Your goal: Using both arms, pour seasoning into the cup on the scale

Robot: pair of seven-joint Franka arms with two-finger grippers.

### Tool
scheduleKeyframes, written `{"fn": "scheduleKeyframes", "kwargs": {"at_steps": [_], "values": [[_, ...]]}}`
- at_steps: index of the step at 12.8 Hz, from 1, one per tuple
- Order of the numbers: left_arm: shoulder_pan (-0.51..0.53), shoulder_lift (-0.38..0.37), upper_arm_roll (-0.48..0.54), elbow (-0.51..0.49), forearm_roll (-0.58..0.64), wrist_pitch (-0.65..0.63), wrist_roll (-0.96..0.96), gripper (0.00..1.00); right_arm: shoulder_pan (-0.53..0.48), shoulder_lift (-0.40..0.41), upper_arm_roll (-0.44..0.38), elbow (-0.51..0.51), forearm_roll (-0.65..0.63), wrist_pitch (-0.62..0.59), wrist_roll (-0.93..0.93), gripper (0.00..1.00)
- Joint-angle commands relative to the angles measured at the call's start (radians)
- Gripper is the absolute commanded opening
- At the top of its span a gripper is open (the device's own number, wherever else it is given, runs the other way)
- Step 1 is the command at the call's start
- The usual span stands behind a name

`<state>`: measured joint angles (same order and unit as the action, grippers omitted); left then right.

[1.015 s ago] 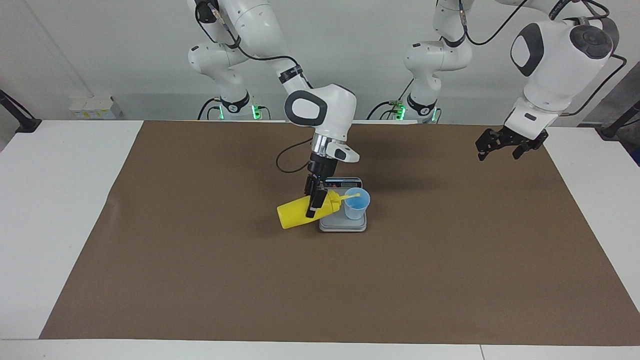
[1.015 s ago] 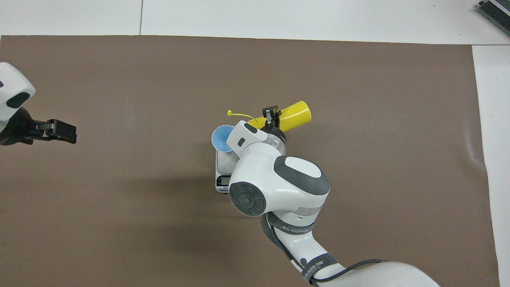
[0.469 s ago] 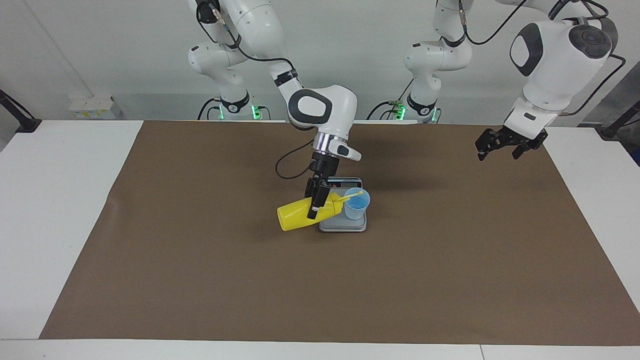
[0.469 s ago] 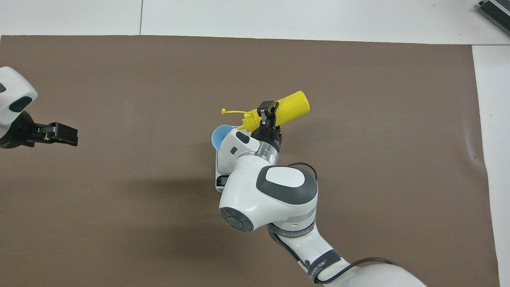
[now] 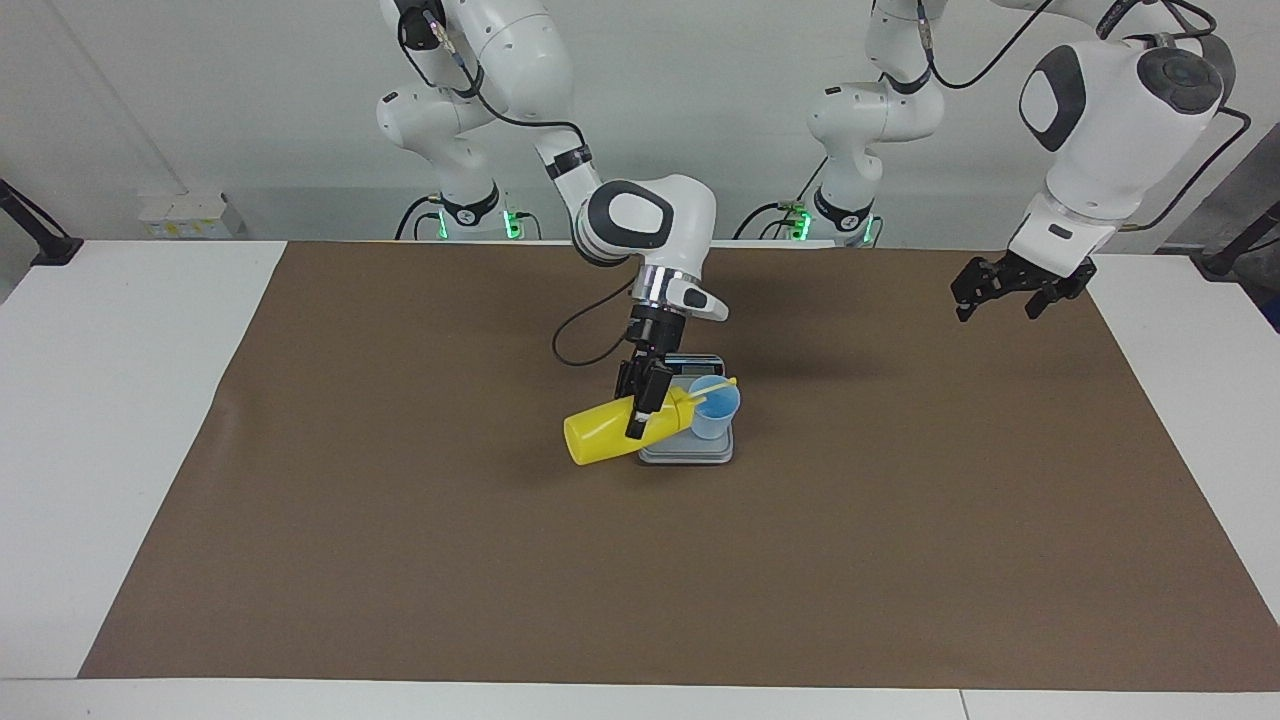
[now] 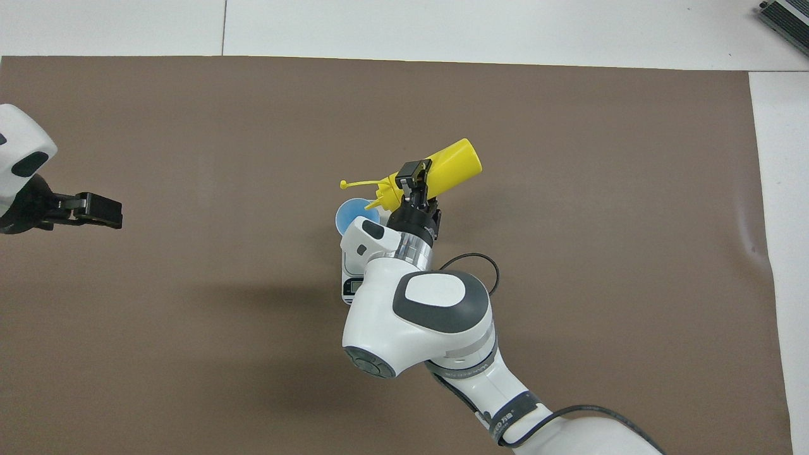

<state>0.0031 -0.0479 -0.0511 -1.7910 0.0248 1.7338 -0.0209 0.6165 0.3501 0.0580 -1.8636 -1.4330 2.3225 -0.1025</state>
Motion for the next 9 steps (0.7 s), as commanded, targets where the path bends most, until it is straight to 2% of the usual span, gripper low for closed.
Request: {"fn": "scheduleKeyframes", "kwargs": {"at_steps": [1,9], "values": [[-0.005,-0.021,0.004,0.034,0.003,-0.002,-0.011,1.0,0.017,0.009,0.005,0.003,-0.096,-0.047,0.03,0.0],[-0.005,-0.032,-0.003,0.041,0.003,-0.007,-0.01,1.0,0.029,0.009,0.006,-0.003,-0.13,-0.071,0.04,0.0]]}}
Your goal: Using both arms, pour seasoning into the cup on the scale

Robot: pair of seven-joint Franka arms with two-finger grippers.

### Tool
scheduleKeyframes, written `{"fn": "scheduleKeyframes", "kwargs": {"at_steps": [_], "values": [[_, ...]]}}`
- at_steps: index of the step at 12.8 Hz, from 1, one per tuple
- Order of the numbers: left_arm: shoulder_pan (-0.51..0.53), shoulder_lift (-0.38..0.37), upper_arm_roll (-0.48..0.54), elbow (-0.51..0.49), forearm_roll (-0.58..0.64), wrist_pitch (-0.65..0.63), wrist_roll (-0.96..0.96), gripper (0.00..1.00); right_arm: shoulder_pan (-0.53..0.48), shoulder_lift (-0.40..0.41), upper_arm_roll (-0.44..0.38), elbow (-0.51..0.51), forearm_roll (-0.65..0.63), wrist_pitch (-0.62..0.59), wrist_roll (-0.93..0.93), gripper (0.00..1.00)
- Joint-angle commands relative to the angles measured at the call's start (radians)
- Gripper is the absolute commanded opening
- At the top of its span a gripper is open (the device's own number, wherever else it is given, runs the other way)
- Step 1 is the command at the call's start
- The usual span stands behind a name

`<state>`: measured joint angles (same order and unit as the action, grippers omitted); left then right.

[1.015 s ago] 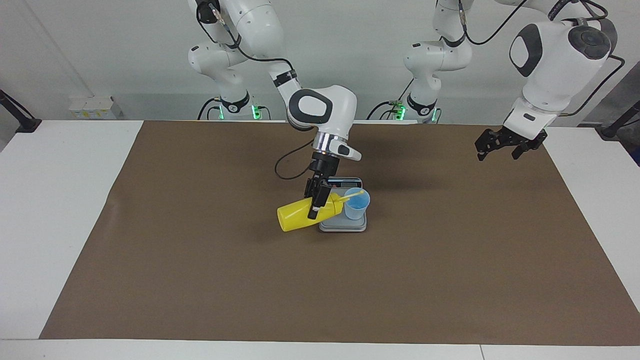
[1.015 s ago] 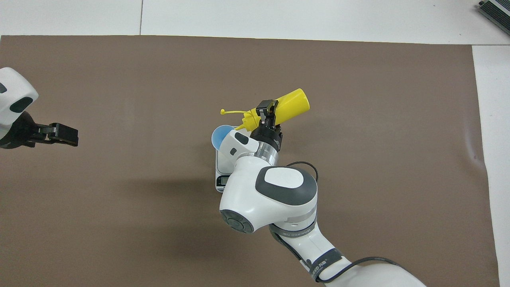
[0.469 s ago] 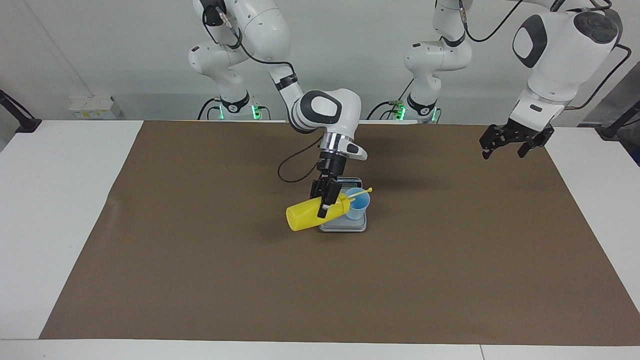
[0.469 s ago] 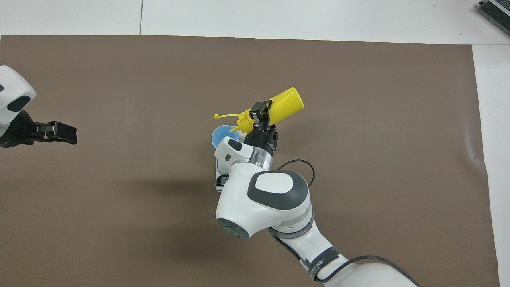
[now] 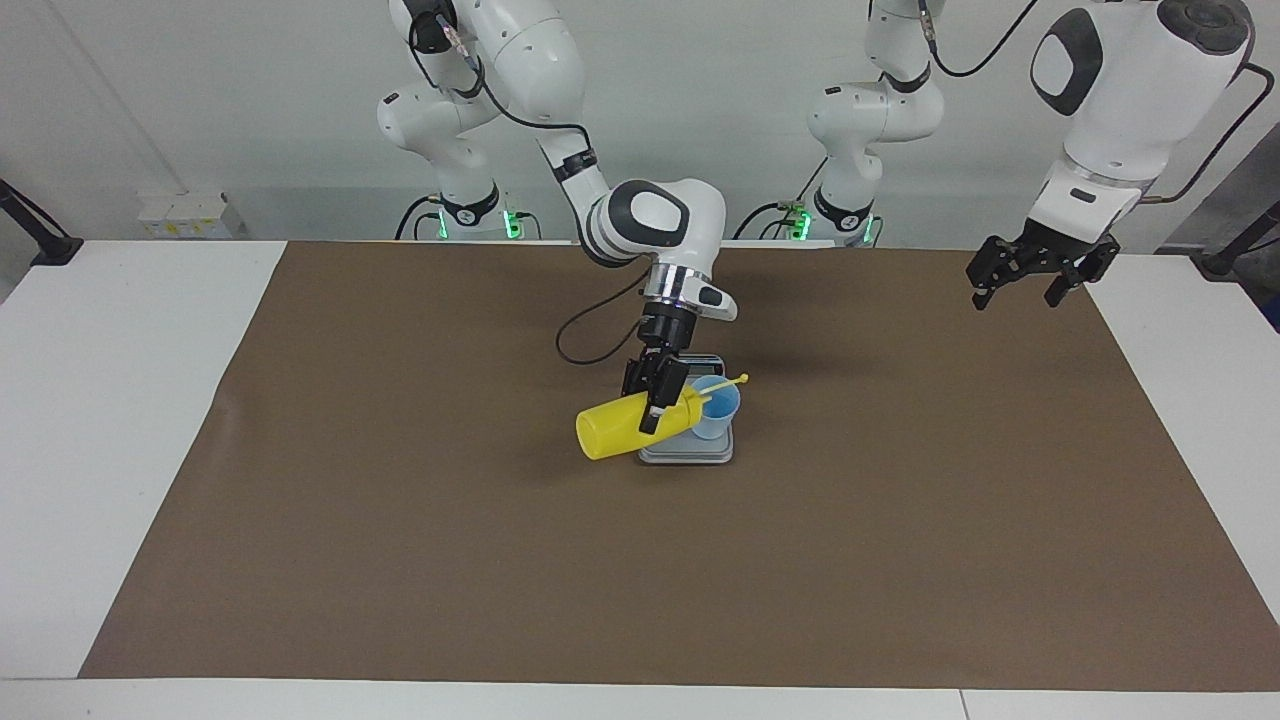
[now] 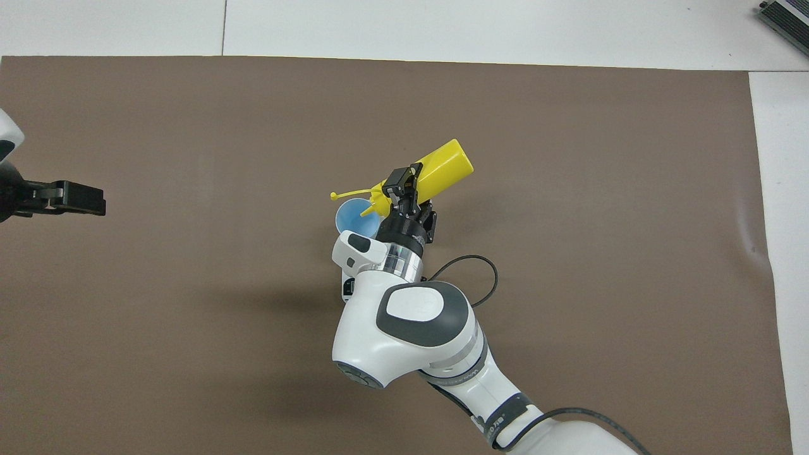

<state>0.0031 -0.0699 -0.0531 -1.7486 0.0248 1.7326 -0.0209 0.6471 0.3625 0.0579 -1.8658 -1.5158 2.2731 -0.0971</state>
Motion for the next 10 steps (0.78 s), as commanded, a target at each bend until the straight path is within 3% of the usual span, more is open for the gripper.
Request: {"fn": "scheduleKeyframes", "kwargs": {"at_steps": [1,6,10], "values": [[-0.005,-0.01,-0.001,-0.002,0.003,-0.004,-0.01,1.0,-0.001,-0.004,0.006,0.005,-0.041,-0.021,0.036,0.0],[-0.005,-0.016,0.002,-0.006,0.003,0.005,0.004,1.0,-0.018,-0.013,0.005,0.022,0.017,0.0,0.045,0.0],[-0.005,-0.019,0.002,-0.014,0.003,0.005,0.006,1.0,-0.062,-0.051,0.005,0.037,0.161,0.053,0.037,0.0]]}}
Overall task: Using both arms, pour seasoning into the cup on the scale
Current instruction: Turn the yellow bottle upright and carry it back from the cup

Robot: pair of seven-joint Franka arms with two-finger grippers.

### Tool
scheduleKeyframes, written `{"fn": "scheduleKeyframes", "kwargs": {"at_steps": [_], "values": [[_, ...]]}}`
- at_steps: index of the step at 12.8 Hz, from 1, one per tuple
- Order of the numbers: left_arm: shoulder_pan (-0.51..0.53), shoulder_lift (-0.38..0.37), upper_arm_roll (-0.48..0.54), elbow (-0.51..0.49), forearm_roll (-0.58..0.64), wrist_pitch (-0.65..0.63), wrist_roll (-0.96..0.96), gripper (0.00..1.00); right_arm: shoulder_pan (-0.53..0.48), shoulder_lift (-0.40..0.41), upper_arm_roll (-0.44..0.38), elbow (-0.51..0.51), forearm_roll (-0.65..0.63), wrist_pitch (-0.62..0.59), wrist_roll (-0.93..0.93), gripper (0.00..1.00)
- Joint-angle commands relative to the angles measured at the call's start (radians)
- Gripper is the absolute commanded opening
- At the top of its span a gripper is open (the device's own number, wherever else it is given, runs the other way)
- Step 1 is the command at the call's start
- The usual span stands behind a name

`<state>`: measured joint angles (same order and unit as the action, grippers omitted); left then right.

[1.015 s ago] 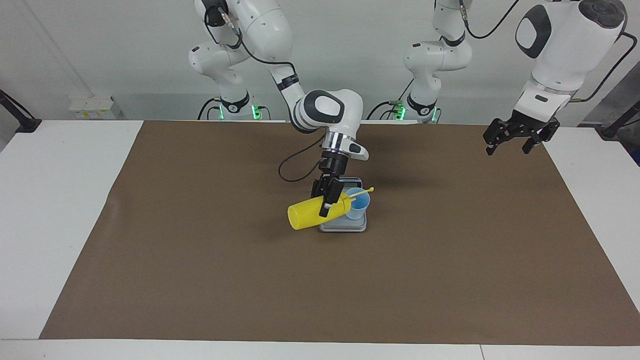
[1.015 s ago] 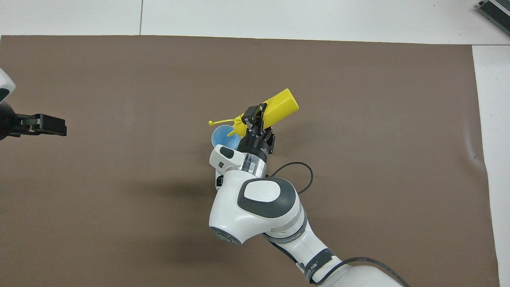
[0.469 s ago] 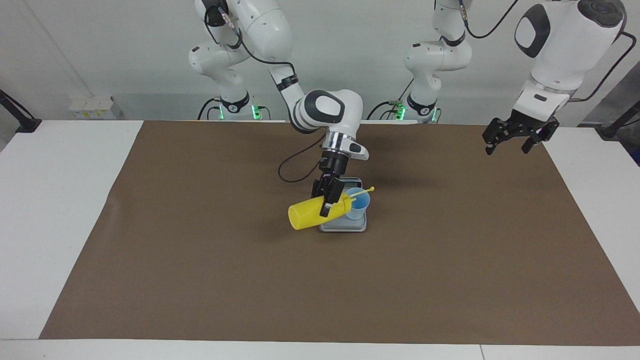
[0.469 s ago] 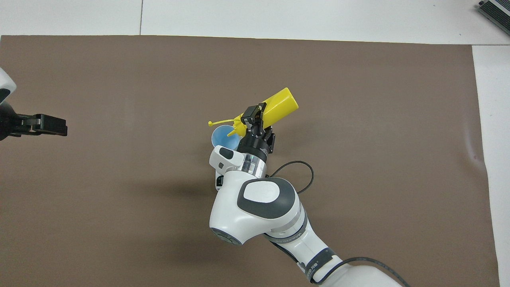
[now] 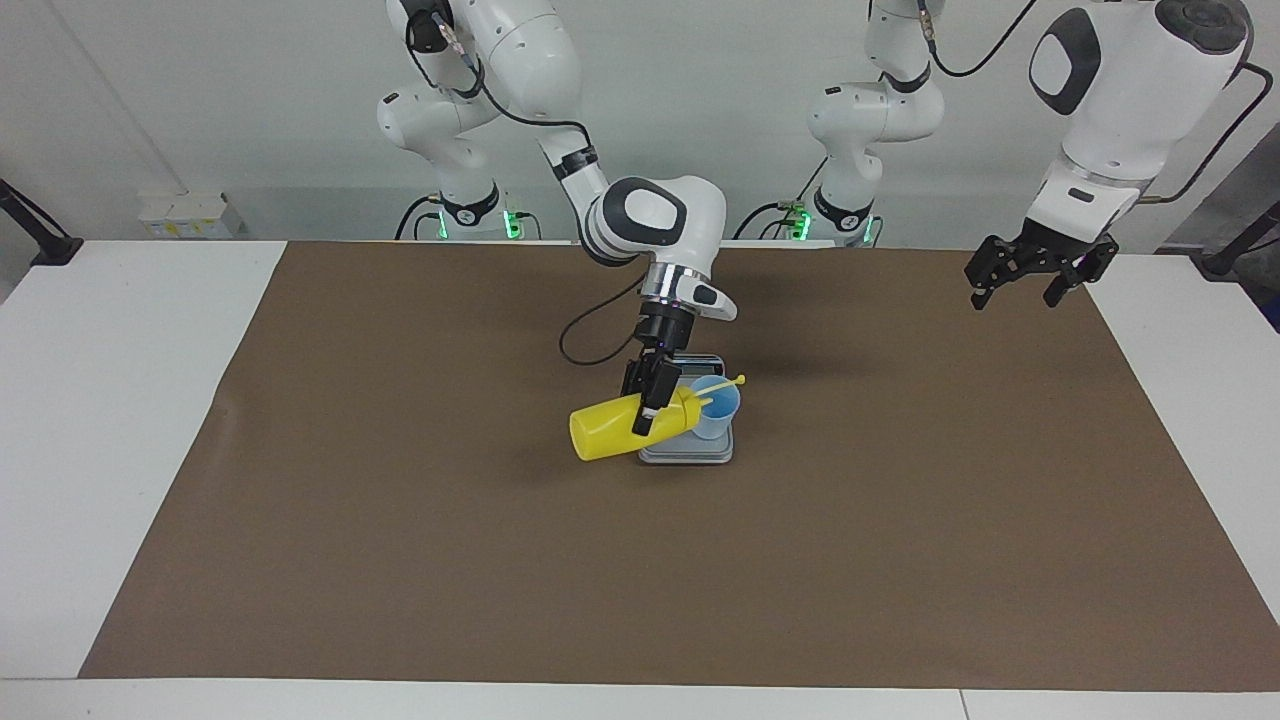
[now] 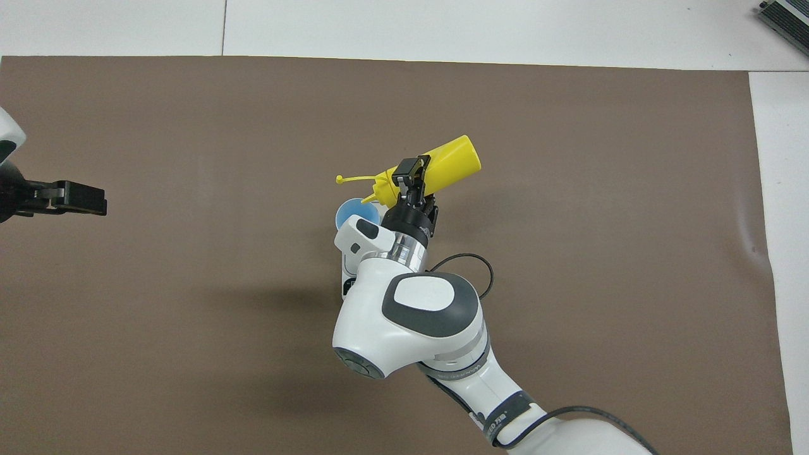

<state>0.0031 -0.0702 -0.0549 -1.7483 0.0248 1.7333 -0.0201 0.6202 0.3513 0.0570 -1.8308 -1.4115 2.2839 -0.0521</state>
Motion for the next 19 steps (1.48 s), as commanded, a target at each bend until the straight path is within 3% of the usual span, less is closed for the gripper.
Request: {"fn": "scheduleKeyframes", "kwargs": {"at_steps": [1,3,7,10,13,19], "values": [[-0.005,-0.019,0.004,-0.016,0.003,0.005,0.003,1.0,-0.059,-0.057,0.006,0.001,0.11,0.075,-0.009,0.01],[-0.005,-0.022,0.004,-0.02,0.003,0.005,0.003,1.0,-0.071,-0.087,0.006,-0.004,0.269,0.08,-0.009,0.03],[-0.003,-0.025,0.004,-0.026,0.003,0.005,0.003,1.0,-0.102,-0.196,0.006,-0.073,0.503,0.097,-0.029,0.03],[-0.003,-0.026,0.004,-0.031,0.003,0.006,0.003,1.0,-0.14,-0.229,0.007,-0.088,0.636,0.101,-0.112,0.03],[0.003,-0.031,0.004,-0.042,0.003,0.009,0.003,1.0,-0.215,-0.271,0.006,-0.119,0.8,0.161,-0.237,0.03],[0.003,-0.039,0.004,-0.06,0.003,0.017,0.002,1.0,-0.361,-0.364,0.006,-0.28,1.095,0.34,-0.353,0.03]]}}
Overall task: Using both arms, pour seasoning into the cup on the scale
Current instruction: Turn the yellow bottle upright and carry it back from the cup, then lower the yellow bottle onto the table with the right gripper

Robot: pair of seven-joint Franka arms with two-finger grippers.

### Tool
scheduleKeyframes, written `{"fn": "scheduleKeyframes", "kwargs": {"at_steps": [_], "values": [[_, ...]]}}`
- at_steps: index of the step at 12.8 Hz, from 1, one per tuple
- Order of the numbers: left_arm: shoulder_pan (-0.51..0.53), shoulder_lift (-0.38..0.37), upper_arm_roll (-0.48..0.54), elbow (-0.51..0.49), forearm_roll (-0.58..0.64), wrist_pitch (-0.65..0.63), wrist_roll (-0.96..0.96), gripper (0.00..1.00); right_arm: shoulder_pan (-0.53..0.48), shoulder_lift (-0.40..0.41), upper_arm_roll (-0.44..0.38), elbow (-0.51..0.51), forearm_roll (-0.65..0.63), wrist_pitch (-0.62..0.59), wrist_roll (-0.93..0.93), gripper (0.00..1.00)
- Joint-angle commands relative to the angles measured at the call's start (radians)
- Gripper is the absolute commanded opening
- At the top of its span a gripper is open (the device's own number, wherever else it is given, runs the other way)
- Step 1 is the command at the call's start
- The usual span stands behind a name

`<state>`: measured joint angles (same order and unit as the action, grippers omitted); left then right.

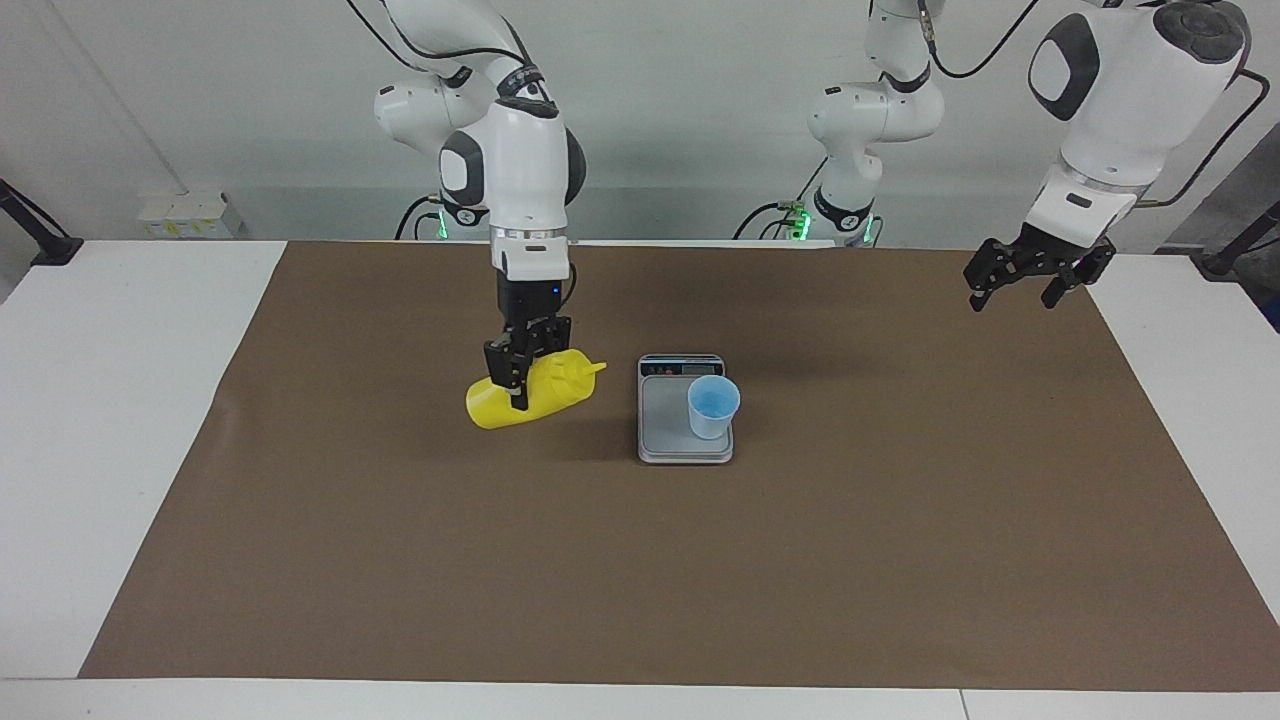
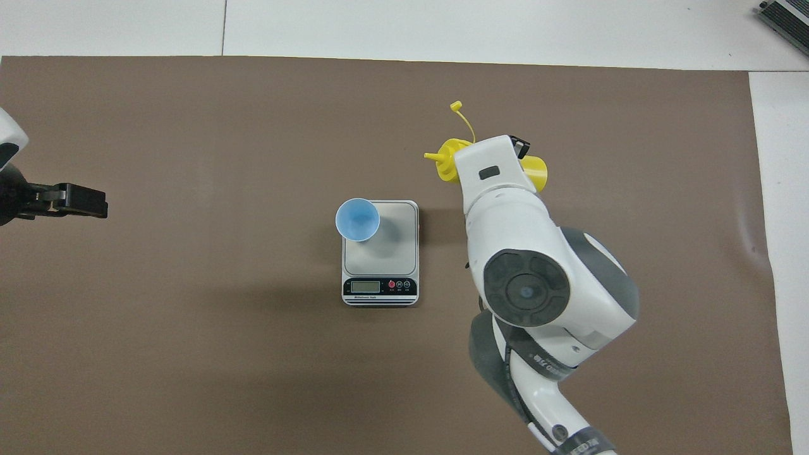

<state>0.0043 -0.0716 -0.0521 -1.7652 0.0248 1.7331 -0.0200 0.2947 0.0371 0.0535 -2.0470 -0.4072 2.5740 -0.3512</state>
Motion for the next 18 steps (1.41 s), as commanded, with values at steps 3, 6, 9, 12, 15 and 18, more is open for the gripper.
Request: {"fn": "scheduleKeyframes", "kwargs": {"at_steps": [3,6,9,12,15,18], "values": [[0.002,-0.037,0.001,-0.043,0.003,0.019,0.002,1.0,-0.094,-0.048,0.008,-0.067,0.357,0.061,-0.29,0.03],[0.002,-0.037,0.001,-0.043,0.003,0.019,0.002,1.0,-0.184,-0.046,0.008,-0.077,0.725,0.049,-0.677,0.03],[0.0,-0.03,0.001,-0.036,0.003,0.017,-0.006,1.0,-0.3,-0.034,0.005,-0.114,1.197,-0.024,-1.154,0.03],[-0.001,-0.027,0.001,-0.036,0.003,0.014,-0.005,1.0,-0.394,0.01,0.005,-0.133,1.443,-0.115,-1.435,0.03],[-0.001,-0.025,0.003,-0.036,0.003,0.002,-0.006,1.0,-0.434,0.03,0.003,-0.202,1.703,-0.14,-1.653,0.03],[-0.001,-0.025,0.005,-0.036,0.003,-0.003,-0.006,1.0,-0.497,0.041,0.003,-0.225,1.763,-0.201,-1.746,0.03]]}}
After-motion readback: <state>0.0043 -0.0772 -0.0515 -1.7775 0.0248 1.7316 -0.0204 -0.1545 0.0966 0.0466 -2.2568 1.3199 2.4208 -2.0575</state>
